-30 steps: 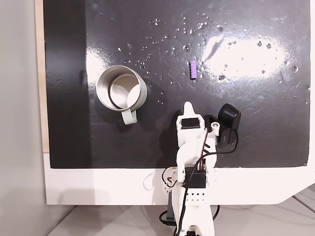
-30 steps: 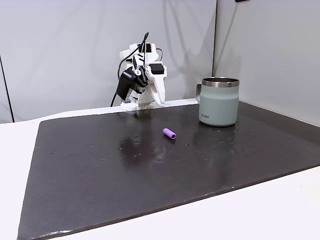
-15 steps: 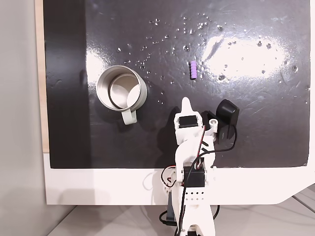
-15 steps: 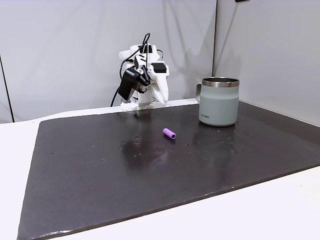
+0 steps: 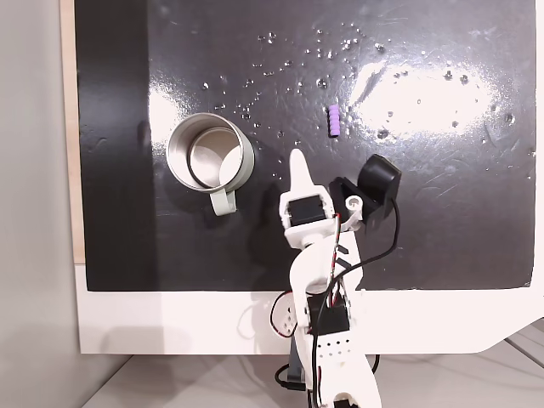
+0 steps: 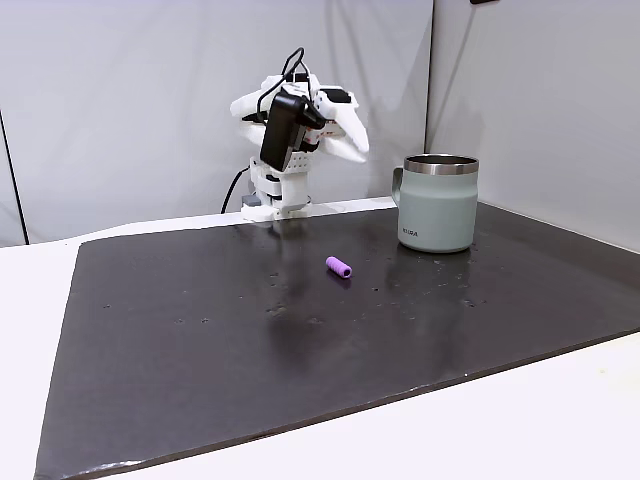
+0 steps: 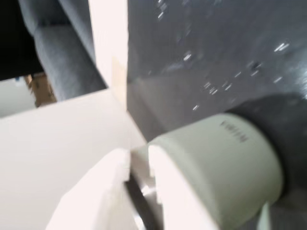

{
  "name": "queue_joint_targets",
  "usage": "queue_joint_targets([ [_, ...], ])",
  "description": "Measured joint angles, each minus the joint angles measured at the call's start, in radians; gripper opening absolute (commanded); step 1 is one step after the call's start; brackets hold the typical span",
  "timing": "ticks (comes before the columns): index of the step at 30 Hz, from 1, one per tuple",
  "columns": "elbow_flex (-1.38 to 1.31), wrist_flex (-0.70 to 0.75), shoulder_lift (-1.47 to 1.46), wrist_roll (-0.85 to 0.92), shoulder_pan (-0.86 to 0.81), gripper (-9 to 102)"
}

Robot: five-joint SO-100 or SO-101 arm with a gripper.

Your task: Grasp a pengrip and put it in the cup.

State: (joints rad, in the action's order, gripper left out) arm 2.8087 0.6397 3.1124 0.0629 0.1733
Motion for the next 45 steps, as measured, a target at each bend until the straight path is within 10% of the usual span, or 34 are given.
queue_joint_targets([
  [25, -0.856, 0.038, -1.192, -0.04, -0.17, 0],
  [45, -1.098, 0.318, -1.454, 0.692, -0.249, 0],
])
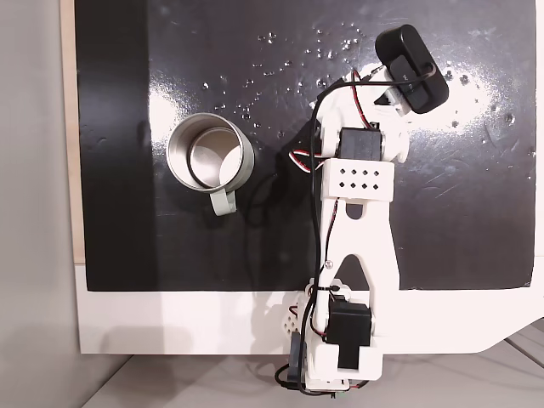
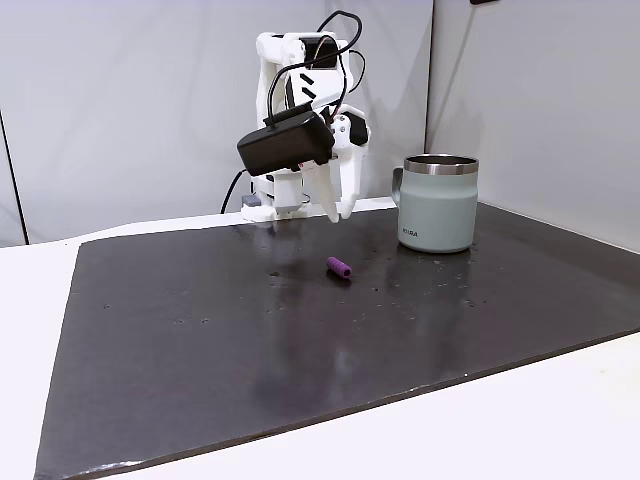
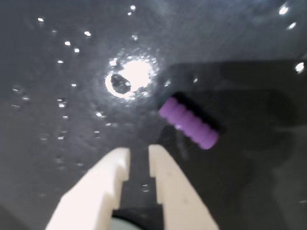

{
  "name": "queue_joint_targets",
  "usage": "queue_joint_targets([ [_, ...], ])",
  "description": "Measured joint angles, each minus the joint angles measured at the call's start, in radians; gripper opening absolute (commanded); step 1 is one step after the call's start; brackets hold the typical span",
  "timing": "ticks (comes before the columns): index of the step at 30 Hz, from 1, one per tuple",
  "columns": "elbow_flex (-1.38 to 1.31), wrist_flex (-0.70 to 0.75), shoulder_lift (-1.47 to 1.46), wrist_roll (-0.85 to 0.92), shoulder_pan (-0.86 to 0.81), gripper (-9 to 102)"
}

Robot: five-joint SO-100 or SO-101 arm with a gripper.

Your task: Grasp a pengrip and put it in the cup.

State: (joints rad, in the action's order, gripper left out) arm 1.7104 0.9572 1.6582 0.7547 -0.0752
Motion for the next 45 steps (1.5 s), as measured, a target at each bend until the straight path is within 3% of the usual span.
queue_joint_targets([
  [6, -0.244, 0.212, -0.198, 0.206, -0.023, 4],
  [13, -0.673, 0.54, -0.497, 0.339, -0.029, 22],
  [20, -0.992, 0.785, -0.747, 0.397, -0.029, 24],
  [32, -1.126, 0.816, -0.937, 0.422, -0.029, 17],
  [40, -1.233, 0.825, -1.017, 0.423, -0.028, 1],
  [45, -1.239, 0.825, -1.031, 0.42, -0.028, 0],
])
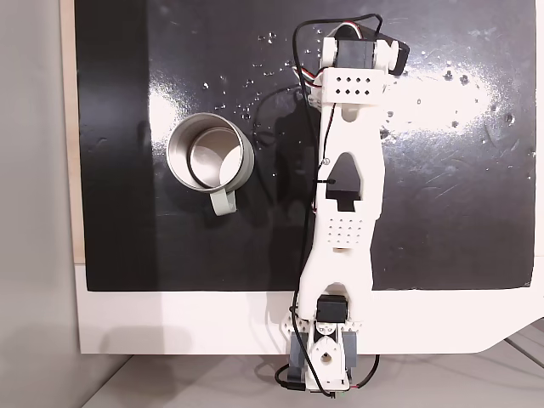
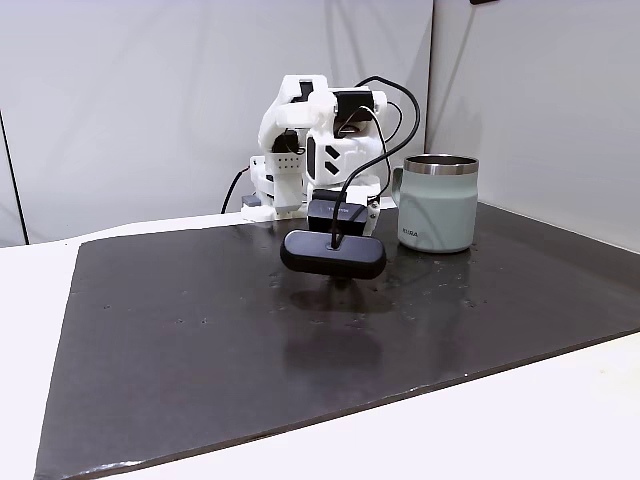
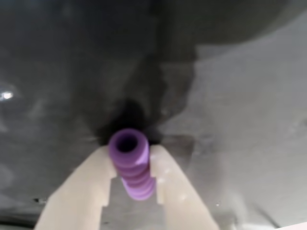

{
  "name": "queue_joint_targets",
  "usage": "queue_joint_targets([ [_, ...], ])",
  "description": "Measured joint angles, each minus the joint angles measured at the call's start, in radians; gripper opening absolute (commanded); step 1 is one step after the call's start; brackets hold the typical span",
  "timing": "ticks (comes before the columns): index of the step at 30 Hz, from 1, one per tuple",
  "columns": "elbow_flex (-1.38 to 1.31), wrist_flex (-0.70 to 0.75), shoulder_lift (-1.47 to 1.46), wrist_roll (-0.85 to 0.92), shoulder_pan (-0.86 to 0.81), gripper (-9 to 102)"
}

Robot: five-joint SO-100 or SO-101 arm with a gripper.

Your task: Grasp a pengrip and put it in the cup.

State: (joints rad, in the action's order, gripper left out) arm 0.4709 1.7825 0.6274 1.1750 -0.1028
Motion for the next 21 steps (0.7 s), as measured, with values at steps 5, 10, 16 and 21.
queue_joint_targets([
  [5, 0.0, 0.0, 0.003, 0.002, 0.0, 0],
  [10, 0.002, 0.005, 0.069, -0.017, -0.002, 0],
  [16, 0.018, 0.009, 0.301, -0.028, -0.008, 0],
  [21, 0.172, 0.012, 0.591, 0.002, 0.025, 0],
])
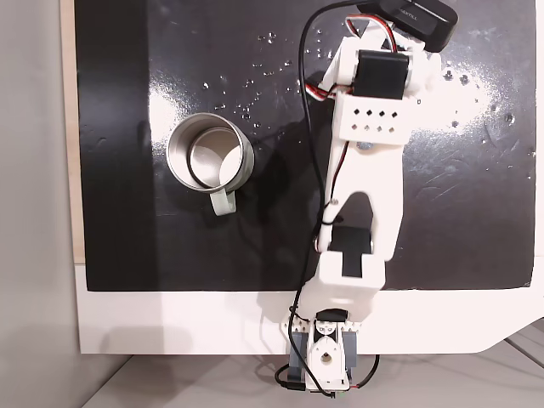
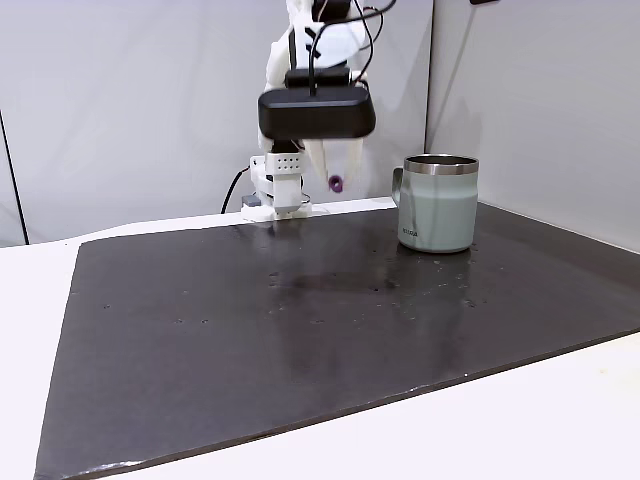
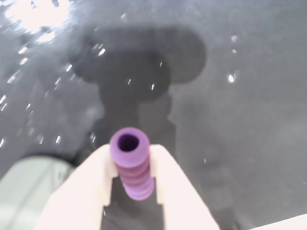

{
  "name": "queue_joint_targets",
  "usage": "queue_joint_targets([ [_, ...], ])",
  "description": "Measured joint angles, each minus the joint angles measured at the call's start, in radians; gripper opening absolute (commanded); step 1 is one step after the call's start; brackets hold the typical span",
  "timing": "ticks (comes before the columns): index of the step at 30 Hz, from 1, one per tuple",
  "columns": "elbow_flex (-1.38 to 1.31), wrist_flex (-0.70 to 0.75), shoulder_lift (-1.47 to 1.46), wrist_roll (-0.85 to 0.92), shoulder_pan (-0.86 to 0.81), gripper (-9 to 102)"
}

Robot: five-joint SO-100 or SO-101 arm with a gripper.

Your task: Grasp a pengrip and put it in the cup.

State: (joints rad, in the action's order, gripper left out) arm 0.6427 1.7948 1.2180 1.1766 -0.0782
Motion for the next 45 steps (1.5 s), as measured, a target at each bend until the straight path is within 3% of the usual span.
queue_joint_targets([
  [7, 0.238, 0.003, 0.445, 0.048, 0.118, 0],
  [12, 0.291, 0.005, 0.557, -0.032, 0.225, 0],
  [26, 0.313, 0.006, 0.52, -0.469, 0.591, 0],
  [35, 0.252, 0.005, 0.333, -0.704, 0.618, 0],
  [44, 0.224, 0.005, 0.245, -0.75, 0.632, 0],
  [45, 0.224, 0.005, 0.245, -0.752, 0.632, 6],
])
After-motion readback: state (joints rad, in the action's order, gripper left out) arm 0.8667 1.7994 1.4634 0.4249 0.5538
